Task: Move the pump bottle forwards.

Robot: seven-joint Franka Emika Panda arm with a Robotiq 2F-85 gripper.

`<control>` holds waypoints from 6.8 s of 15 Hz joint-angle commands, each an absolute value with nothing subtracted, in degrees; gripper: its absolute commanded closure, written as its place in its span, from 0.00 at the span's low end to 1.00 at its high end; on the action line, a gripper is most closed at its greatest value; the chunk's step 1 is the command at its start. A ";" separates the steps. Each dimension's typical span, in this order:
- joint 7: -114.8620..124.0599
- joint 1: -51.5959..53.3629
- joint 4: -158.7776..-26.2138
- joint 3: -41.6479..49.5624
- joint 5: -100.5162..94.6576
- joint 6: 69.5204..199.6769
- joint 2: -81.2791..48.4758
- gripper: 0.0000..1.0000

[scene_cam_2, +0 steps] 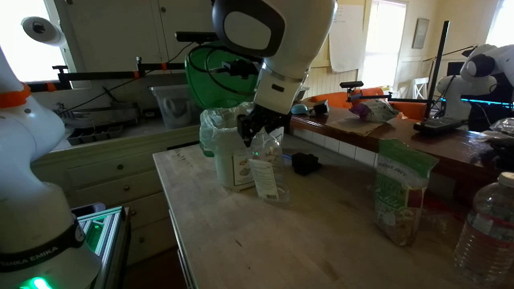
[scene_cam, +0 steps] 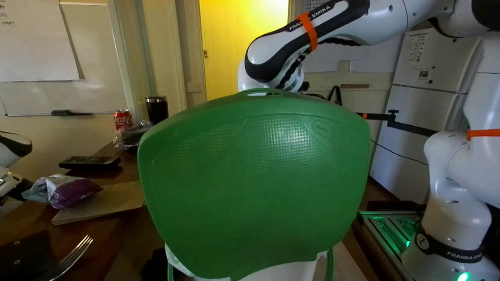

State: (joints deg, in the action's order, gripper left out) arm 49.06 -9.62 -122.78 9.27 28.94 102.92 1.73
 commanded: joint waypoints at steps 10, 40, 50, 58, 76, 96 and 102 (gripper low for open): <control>46.14 -9.26 -119.84 8.88 29.75 101.98 -1.37 0.01; 34.99 -6.86 -112.53 6.97 17.81 116.18 1.75 0.00; 28.13 -5.77 -114.33 4.21 14.74 116.74 8.42 0.74; 25.92 -5.33 -117.36 2.59 9.20 116.44 10.20 1.00; 25.90 -5.34 -119.99 1.66 6.09 110.88 13.23 1.00; 26.48 -5.66 -119.86 1.11 5.09 111.48 12.31 1.00; 26.15 -5.61 -119.90 1.08 5.18 112.19 11.94 1.00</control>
State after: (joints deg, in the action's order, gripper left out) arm 25.76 -5.69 -119.16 1.13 6.30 111.00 11.90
